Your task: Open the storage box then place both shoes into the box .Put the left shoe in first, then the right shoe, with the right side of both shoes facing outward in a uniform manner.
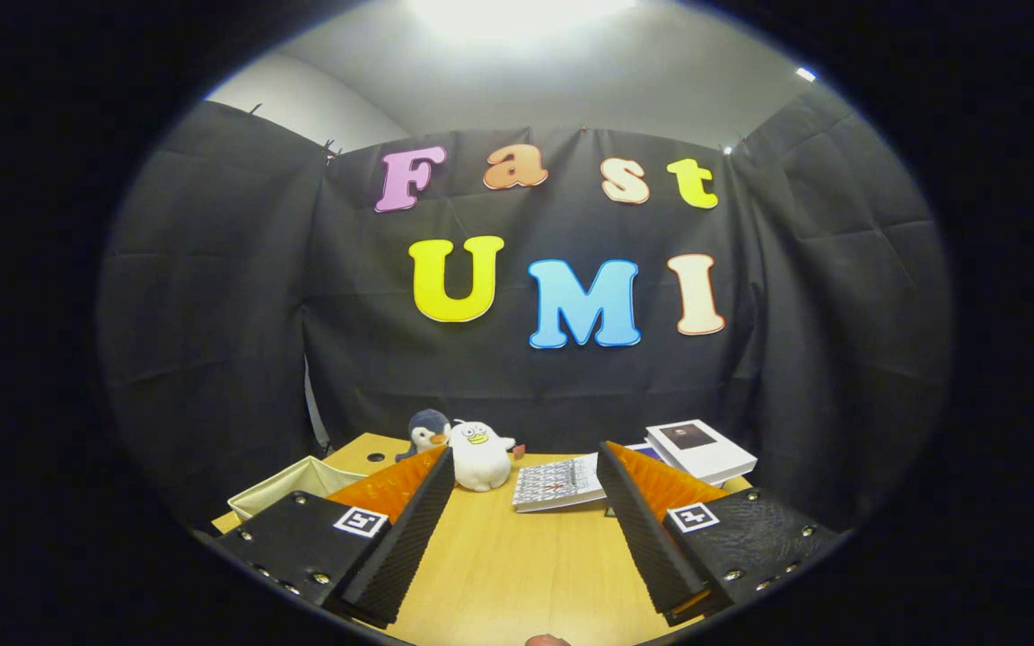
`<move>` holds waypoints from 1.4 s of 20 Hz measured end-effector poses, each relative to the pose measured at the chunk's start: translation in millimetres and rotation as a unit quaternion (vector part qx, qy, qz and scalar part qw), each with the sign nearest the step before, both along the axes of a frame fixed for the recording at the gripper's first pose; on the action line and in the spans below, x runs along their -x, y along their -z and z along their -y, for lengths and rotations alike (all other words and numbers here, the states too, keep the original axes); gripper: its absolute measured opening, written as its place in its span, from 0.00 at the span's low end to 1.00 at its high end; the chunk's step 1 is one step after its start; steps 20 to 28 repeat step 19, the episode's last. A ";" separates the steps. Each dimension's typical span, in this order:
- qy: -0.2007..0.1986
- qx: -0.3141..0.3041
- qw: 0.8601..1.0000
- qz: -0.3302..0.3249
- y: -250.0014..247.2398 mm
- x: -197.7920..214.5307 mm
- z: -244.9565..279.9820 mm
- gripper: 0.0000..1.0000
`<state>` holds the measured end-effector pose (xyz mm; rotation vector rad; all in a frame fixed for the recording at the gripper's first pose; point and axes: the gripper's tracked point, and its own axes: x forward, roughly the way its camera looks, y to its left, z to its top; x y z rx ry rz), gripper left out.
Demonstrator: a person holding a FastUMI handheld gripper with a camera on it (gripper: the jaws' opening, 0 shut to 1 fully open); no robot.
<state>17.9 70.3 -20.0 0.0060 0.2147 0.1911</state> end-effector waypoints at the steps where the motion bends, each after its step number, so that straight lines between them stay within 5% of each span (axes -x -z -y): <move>1: 0.005 0.004 1.000 0.012 -3.9 0.3 8.0 0.98; 6: 0.010 0.012 0.998 0.058 -18.8 -7.1 24.0 0.98; 28: 0.018 -0.007 0.998 0.061 -24.8 -10.9 40.9 0.98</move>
